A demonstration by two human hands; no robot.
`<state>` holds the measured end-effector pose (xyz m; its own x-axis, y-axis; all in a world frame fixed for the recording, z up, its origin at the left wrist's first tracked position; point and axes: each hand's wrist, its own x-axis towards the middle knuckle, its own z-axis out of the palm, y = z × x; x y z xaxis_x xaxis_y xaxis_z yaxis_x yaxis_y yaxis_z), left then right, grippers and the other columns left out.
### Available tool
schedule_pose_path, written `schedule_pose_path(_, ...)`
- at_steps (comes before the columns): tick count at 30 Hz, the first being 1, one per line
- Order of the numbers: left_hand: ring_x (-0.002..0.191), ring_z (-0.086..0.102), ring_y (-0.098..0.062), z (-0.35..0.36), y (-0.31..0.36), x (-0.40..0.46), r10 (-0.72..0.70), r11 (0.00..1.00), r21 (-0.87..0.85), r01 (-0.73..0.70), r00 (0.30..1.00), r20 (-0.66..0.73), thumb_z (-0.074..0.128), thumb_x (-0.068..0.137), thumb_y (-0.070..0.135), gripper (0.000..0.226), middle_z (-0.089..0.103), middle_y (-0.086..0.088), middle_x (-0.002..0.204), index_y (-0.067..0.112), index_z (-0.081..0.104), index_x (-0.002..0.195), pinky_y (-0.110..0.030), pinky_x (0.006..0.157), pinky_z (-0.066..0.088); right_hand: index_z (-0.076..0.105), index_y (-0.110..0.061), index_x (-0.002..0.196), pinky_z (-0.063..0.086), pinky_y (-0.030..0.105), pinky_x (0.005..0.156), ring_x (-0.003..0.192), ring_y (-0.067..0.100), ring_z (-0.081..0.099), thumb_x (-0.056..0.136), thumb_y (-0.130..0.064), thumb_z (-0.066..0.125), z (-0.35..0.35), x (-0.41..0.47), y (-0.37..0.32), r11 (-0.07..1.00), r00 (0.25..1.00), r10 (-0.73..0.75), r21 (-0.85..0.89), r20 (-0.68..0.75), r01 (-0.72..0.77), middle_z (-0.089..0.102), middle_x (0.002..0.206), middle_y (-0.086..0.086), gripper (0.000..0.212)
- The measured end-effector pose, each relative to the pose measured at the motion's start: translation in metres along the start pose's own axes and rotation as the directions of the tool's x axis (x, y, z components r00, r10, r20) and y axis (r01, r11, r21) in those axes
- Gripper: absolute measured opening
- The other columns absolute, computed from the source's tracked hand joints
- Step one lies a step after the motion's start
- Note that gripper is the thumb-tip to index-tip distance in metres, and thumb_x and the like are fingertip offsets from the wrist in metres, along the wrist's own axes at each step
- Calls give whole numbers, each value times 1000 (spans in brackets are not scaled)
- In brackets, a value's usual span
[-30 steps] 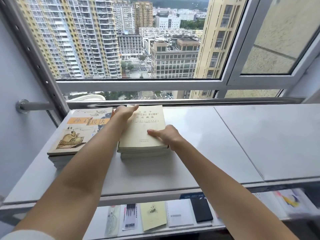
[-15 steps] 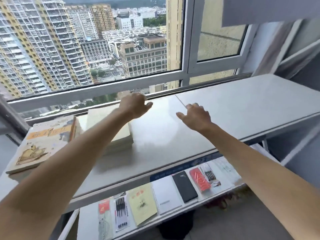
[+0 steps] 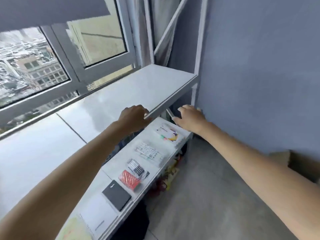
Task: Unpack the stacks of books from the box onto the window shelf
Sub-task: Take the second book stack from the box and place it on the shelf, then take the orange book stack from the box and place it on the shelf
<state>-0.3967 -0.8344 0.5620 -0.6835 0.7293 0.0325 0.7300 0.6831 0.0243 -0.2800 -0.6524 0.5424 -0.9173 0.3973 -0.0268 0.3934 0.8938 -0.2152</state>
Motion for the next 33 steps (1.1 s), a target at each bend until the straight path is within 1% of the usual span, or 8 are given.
schedule_pose_path(2,111,62,-31,8,44,31,74,997,-18,-74,997,1,48,94,48,39,66,-5,124,23,69,116,-35,88,47,50,-10,133,29,45,109,134,27,39,96,-48,44,-3,-7,49,996,996,89,-4,-9,-89,47,142,11,54)
schedule_pose_path(9,113,61,-29,59,201,140,323,946,-23,-322,940,112,47,94,49,42,64,-6,125,21,68,117,-34,83,47,51,-10,135,29,46,107,133,28,41,96,-48,42,3,-36,215,923,923,384,-25,11,-384,49,141,10,55)
schedule_pose_path(14,128,52,-26,100,311,196,486,869,-31,-494,839,243,43,96,50,50,52,-1,144,25,53,137,-39,103,41,50,-10,135,31,46,108,131,28,43,96,-50,40,16,-60,315,829,829,559,1,14,-559,51,140,9,57)
schedule_pose_path(21,129,50,-27,151,462,231,646,750,-113,-651,686,336,40,99,50,50,46,-1,147,25,50,141,-38,103,40,50,-11,136,27,49,111,135,29,38,96,-47,40,42,-117,442,659,663,746,70,70,-749,47,144,10,55)
schedule_pose_path(24,127,51,-26,181,526,238,679,710,-122,-694,628,380,39,100,47,46,49,-1,143,25,53,138,-37,99,42,51,-12,135,30,47,109,135,28,39,96,-47,39,56,-144,502,614,615,782,44,101,-788,48,143,9,54)
schedule_pose_path(26,118,56,-27,205,569,241,695,680,-102,-726,593,408,39,100,42,42,57,-5,133,20,62,127,-36,88,46,50,-12,137,30,48,110,136,28,39,97,-47,39,65,-159,545,596,595,793,34,128,-802,47,144,9,53)
schedule_pose_path(28,107,60,-28,228,607,243,679,698,-124,-705,597,427,39,97,41,39,62,-7,122,19,65,117,-32,77,44,49,-12,137,31,50,111,135,28,40,97,-47,39,74,-170,582,575,573,804,39,159,-817,48,143,9,54)
schedule_pose_path(33,112,62,-25,292,686,252,598,778,-188,-600,615,513,44,97,47,45,65,-3,126,20,61,130,-36,88,52,50,-12,137,37,48,106,129,30,48,95,-49,45,103,-188,665,562,551,800,26,238,-827,53,138,10,56)
